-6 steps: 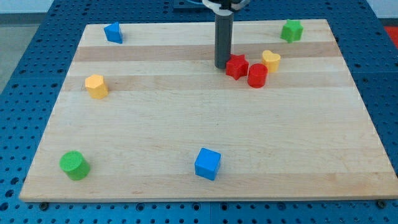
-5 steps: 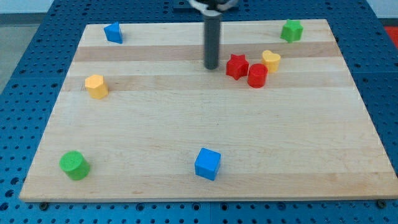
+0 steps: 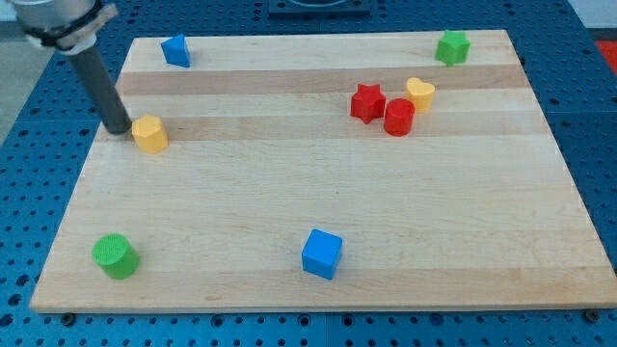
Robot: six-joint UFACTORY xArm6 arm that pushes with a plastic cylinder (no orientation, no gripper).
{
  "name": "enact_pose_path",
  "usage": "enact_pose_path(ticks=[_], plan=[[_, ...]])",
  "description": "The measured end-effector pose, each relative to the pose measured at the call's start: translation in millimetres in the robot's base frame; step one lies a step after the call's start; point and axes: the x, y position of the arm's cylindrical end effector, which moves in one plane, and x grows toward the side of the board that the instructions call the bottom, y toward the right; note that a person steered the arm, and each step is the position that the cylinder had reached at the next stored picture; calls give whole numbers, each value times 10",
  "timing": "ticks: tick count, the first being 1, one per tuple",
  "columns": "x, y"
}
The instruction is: Move the yellow hexagon closer to the red star
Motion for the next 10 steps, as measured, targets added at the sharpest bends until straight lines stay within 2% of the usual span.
enact_pose_path(ticks=[1, 4, 6, 9, 10], plan=[[234, 16], [-112, 877], [-372, 1002], [-656, 1881], [-858, 1943]])
